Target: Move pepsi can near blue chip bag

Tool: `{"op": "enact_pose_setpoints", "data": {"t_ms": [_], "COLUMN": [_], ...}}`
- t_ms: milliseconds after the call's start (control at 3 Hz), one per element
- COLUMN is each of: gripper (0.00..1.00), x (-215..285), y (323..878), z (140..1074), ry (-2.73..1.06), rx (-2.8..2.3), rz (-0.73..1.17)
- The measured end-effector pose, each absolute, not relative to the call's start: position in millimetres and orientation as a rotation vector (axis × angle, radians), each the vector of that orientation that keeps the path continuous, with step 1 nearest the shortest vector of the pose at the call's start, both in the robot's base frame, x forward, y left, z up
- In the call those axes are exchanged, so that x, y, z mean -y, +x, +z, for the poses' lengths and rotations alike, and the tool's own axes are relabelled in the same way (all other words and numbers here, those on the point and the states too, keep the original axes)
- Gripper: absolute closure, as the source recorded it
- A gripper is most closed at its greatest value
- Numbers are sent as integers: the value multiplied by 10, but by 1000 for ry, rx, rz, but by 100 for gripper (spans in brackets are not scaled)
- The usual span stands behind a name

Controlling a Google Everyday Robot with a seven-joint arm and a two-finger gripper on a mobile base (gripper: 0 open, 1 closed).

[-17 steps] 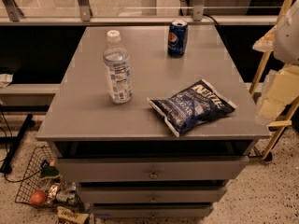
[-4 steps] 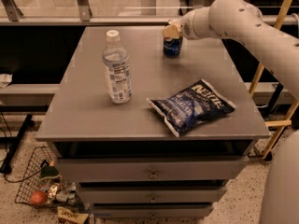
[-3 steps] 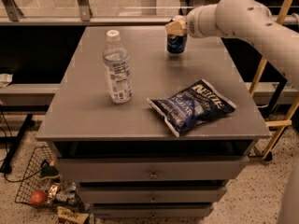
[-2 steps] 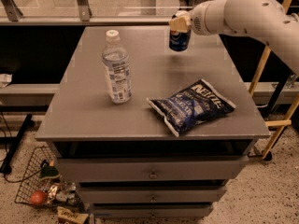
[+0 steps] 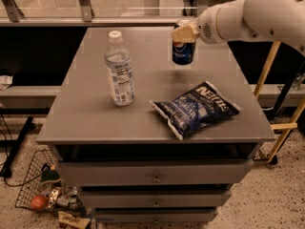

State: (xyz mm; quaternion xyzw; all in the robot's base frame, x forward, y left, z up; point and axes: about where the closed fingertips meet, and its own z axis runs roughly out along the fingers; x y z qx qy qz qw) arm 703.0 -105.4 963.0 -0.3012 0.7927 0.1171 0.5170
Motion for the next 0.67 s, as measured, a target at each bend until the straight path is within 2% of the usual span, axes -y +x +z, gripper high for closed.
{"op": "enact_pose_setpoints", "data": {"t_ms": [667], "gripper": [100], "x": [980], "y": [6627], "z": [9246], "ry": [-747], "rx": [-1979], "rz": [343]}}
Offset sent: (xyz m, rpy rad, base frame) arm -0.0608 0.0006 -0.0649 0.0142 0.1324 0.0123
